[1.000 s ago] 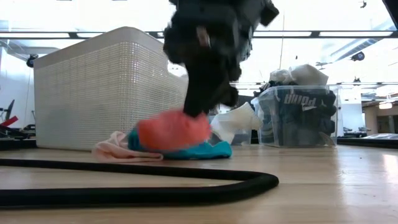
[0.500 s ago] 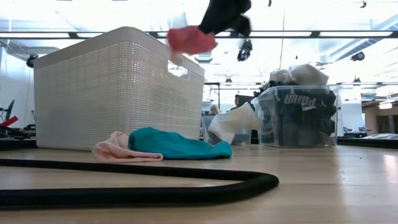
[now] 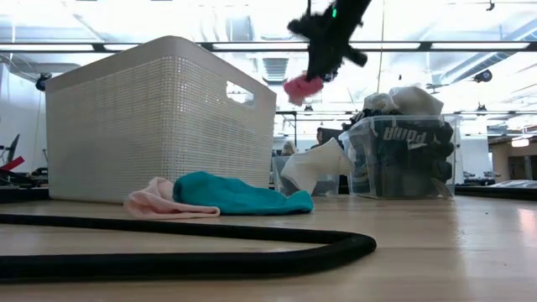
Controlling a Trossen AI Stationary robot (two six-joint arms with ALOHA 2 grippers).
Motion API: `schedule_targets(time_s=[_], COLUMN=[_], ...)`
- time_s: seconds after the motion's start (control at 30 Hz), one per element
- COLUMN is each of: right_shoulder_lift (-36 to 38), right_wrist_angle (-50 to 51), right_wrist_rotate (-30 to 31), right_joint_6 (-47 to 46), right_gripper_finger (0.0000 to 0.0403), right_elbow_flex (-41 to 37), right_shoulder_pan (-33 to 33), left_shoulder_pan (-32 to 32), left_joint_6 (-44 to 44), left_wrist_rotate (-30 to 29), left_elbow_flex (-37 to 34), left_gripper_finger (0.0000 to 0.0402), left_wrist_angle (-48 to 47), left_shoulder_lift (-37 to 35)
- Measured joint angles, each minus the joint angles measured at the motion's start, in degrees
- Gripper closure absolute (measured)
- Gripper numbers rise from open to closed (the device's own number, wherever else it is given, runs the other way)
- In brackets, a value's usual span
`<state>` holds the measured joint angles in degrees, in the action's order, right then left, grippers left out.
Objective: Pick & Place Cloths
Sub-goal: Put the pink sock into the left transparent bin
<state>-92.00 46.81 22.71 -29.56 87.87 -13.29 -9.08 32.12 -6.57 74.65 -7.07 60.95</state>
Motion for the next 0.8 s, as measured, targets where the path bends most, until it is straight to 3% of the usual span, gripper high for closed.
schedule_targets(time_s=[0.27, 0.4, 0.8], right_shoulder_lift=[-6.9, -10.7, -10.5], right_wrist_angle=[-0.3, -0.2, -0.6], right_wrist_rotate=[-15.0, -16.0, -16.8], right_joint_6=[0.9, 1.2, 1.5], right_gripper_finger=[0.0381, 0.0368, 0.0225], right_elbow_flex=[0.0, 0.0, 0.4], right_shoulder_pan=[-13.2, -15.6, -14.1], left_shoulder_pan=[0.0, 0.0, 0.0], left_joint_6=[1.6, 2.8, 2.4], left_wrist_rotate=[0.0, 0.0, 0.1], left_elbow_flex=[0.0, 0.0, 0.0], left_gripper_finger=[0.0152, 0.0151, 0.0151], left_wrist_angle=[-0.1, -0.4, -0.3], left_shoulder_lift=[0.0, 0.0, 0.0])
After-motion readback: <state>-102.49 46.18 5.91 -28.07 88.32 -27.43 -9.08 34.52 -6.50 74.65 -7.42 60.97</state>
